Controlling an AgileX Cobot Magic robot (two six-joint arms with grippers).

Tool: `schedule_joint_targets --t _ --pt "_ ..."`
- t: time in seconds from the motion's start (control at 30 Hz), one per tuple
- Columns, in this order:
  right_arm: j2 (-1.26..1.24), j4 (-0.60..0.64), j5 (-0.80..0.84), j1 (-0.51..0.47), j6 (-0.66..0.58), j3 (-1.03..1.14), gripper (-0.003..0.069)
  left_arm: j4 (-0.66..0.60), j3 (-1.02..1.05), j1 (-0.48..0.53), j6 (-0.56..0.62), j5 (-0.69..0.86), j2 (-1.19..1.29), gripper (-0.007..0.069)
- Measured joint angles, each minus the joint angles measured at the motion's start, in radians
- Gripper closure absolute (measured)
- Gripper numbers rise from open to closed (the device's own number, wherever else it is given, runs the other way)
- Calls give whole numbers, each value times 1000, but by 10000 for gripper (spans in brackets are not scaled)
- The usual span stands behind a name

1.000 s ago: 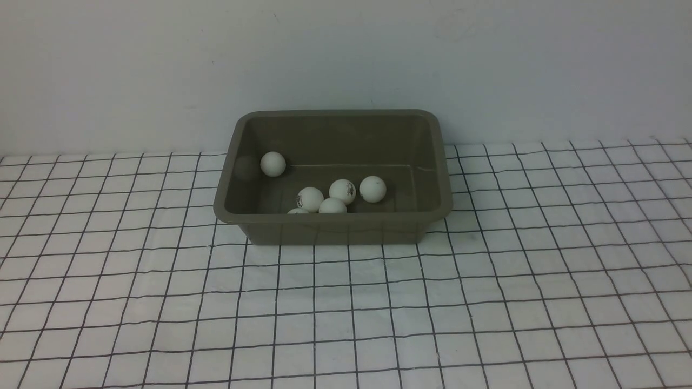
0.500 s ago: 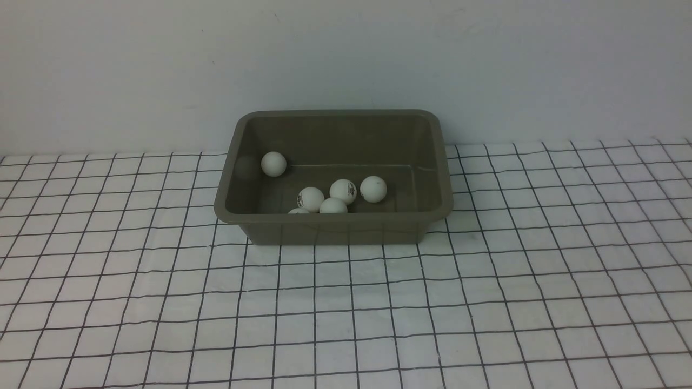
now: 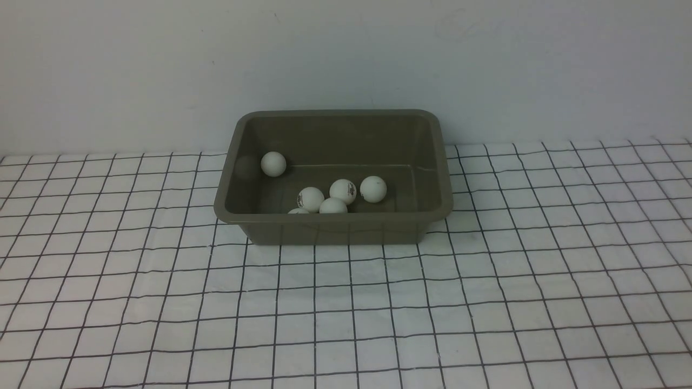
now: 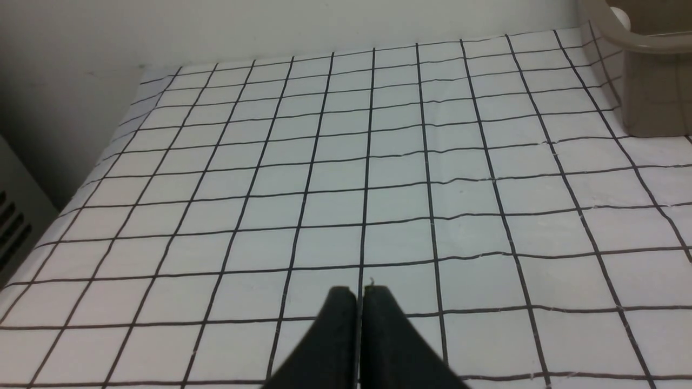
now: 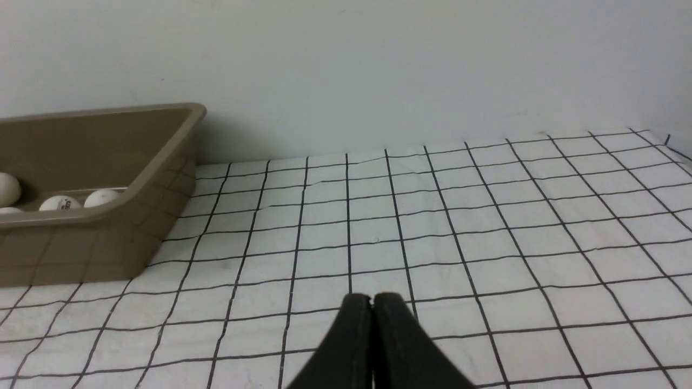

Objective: Put the table tennis balls into the box on the white checkered tablecloth.

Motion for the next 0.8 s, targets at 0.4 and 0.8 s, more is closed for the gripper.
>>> schedule_joint_targets --t 0.4,0.8 --pt "-84 11 25 2 0 43 676 -1 0 0 0 2 0 629" --pt "-84 14 86 2 0 41 676 -1 0 0 0 2 0 629"
